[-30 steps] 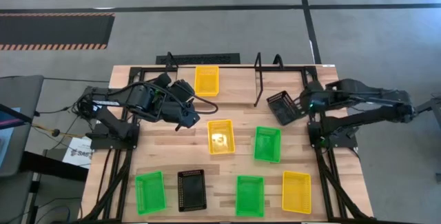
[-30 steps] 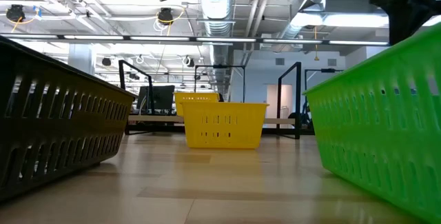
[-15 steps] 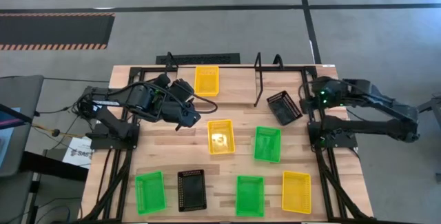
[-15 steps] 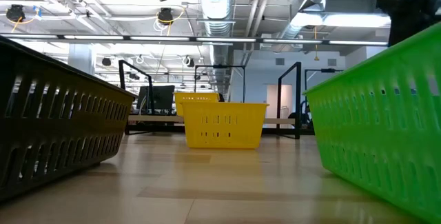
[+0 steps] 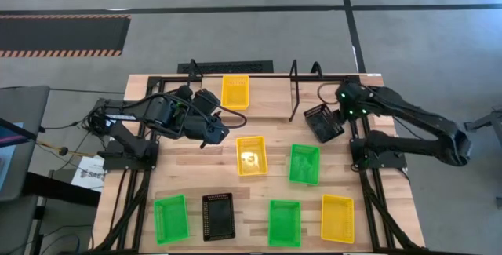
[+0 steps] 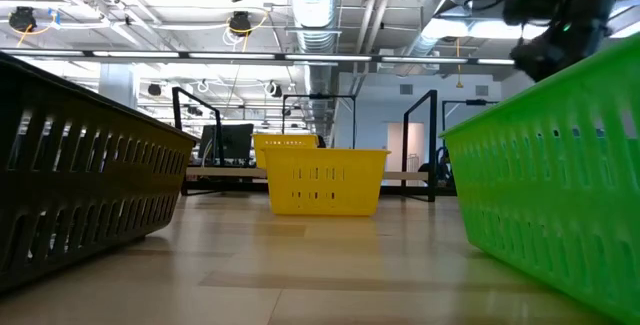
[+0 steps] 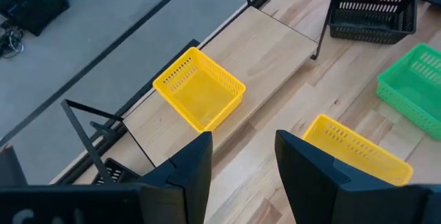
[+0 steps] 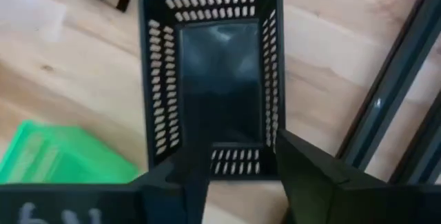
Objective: Stack baskets on shelf by color
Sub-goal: Put the top right black bin on the shelf
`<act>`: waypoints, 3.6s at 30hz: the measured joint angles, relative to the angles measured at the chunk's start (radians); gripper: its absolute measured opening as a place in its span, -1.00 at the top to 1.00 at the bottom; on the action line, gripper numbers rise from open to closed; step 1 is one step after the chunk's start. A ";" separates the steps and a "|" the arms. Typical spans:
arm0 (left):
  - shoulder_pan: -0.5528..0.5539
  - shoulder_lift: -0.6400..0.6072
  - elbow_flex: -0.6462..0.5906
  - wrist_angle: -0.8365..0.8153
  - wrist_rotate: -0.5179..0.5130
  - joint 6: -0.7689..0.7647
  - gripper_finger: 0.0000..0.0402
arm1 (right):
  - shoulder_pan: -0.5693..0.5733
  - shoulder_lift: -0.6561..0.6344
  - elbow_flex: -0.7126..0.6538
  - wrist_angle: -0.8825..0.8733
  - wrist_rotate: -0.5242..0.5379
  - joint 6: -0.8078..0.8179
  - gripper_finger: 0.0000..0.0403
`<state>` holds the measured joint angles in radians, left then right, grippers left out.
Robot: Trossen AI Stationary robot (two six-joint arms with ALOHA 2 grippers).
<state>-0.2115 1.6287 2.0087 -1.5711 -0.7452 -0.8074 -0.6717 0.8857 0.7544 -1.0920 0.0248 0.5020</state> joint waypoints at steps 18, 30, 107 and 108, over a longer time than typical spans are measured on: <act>0.000 0.000 0.000 0.000 0.001 -0.010 0.26 | -0.177 0.394 0.000 0.156 0.013 -0.215 -0.02; 0.000 0.000 0.000 0.000 0.001 -0.010 0.26 | -0.169 0.518 0.000 0.197 0.020 -0.223 0.01; -0.040 -0.135 0.001 0.000 -0.003 0.217 0.26 | 0.306 0.670 0.721 0.408 0.108 0.144 0.99; -0.047 -0.153 -0.001 0.000 -0.007 0.217 0.26 | 0.297 0.671 0.721 0.394 0.107 0.144 0.99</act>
<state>-0.2589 1.4756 2.0078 -1.5707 -0.7518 -0.5900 -0.3749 1.5566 1.4757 -0.6978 0.1319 0.6460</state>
